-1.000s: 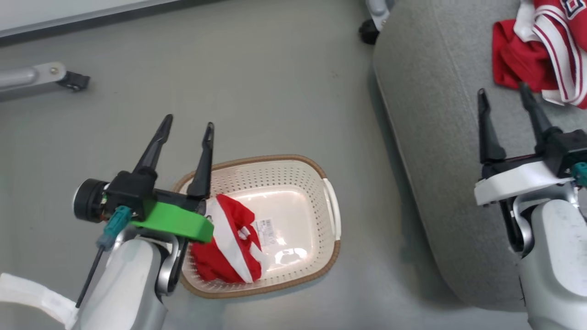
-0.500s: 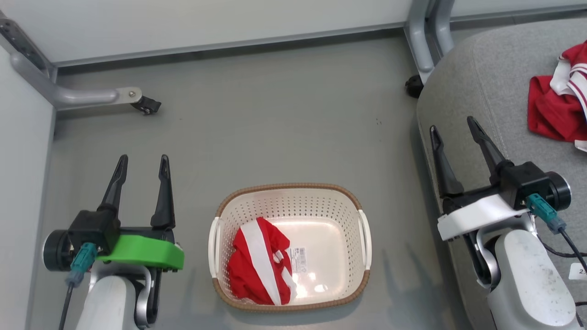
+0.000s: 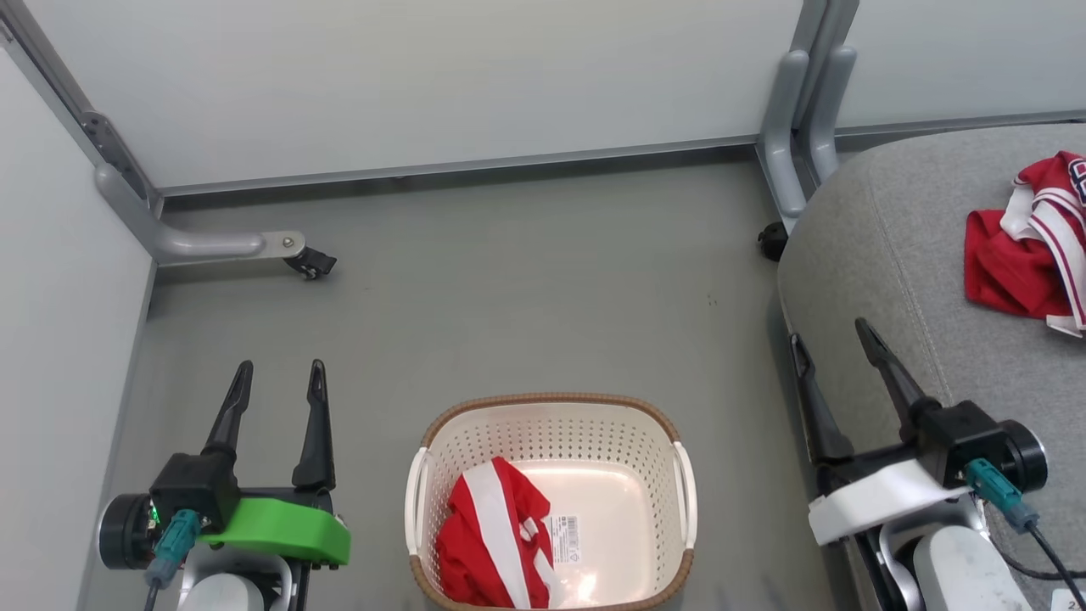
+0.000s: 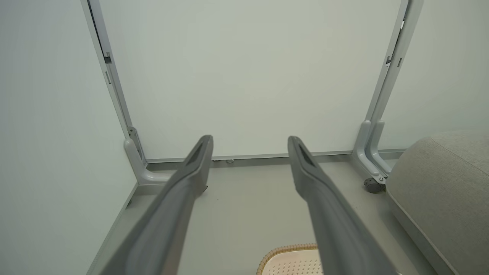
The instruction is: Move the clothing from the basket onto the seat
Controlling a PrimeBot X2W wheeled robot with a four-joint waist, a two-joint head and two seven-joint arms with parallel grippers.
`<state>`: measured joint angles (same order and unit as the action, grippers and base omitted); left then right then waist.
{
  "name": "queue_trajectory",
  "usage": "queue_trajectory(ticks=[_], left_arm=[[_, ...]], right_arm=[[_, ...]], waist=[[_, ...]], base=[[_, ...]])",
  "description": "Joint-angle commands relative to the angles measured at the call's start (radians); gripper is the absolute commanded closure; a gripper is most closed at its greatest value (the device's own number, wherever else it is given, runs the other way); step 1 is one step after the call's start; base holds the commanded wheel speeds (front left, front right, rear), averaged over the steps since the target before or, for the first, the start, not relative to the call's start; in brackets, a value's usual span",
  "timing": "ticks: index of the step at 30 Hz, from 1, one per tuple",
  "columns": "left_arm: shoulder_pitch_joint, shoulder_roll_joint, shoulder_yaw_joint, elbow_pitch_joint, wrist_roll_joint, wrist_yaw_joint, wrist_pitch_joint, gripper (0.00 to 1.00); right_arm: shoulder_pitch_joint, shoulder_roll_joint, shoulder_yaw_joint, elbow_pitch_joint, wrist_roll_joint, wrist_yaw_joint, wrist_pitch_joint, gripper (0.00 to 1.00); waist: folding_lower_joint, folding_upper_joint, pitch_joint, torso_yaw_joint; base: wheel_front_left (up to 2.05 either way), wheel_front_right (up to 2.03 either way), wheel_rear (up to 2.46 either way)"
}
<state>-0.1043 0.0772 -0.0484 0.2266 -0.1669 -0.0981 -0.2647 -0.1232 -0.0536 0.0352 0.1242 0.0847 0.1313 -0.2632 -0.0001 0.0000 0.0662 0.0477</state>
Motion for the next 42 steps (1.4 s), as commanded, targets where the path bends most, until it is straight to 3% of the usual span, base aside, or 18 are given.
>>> queue_trajectory(ticks=[1, 11, 30, 37, 42], left_arm=[[0.015, -0.003, 0.001, 0.001, 0.01, -0.006, 0.001, 0.0], [0.029, -0.014, 0.003, 0.012, 0.024, -0.018, 0.001, 0.0], [-0.013, -0.017, 0.011, 0.023, 0.044, -0.031, 0.001, 0.0], [-0.109, 0.005, -0.044, 0.066, 0.054, -0.033, 0.001, 0.0], [-0.208, 0.041, -0.138, 0.127, 0.047, -0.034, 0.001, 0.0]], right_arm=[[0.029, 0.0, -0.003, -0.01, -0.006, -0.001, -0.002, 0.0], [0.106, 0.002, -0.003, -0.024, 0.008, -0.001, -0.002, 0.0], [0.063, 0.002, -0.001, -0.022, 0.025, -0.001, -0.002, 0.0], [0.009, 0.002, 0.002, -0.037, 0.015, -0.001, -0.002, 0.0], [-0.05, 0.002, 0.005, -0.053, 0.006, -0.001, -0.002, 0.0]], waist=[[0.0001, 0.0, -0.013, 0.002], [0.0001, 0.0, -0.022, 0.002], [0.0001, 0.0, 0.016, -0.013], [0.0001, 0.0, 0.085, -0.051], [0.0001, 0.0, 0.166, -0.097]], base=[[0.0, 0.0, 0.0], [0.0, 0.0, 0.0], [0.0, 0.0, 0.0], [0.0, 0.0, 0.0], [0.0, 0.0, 0.0]])
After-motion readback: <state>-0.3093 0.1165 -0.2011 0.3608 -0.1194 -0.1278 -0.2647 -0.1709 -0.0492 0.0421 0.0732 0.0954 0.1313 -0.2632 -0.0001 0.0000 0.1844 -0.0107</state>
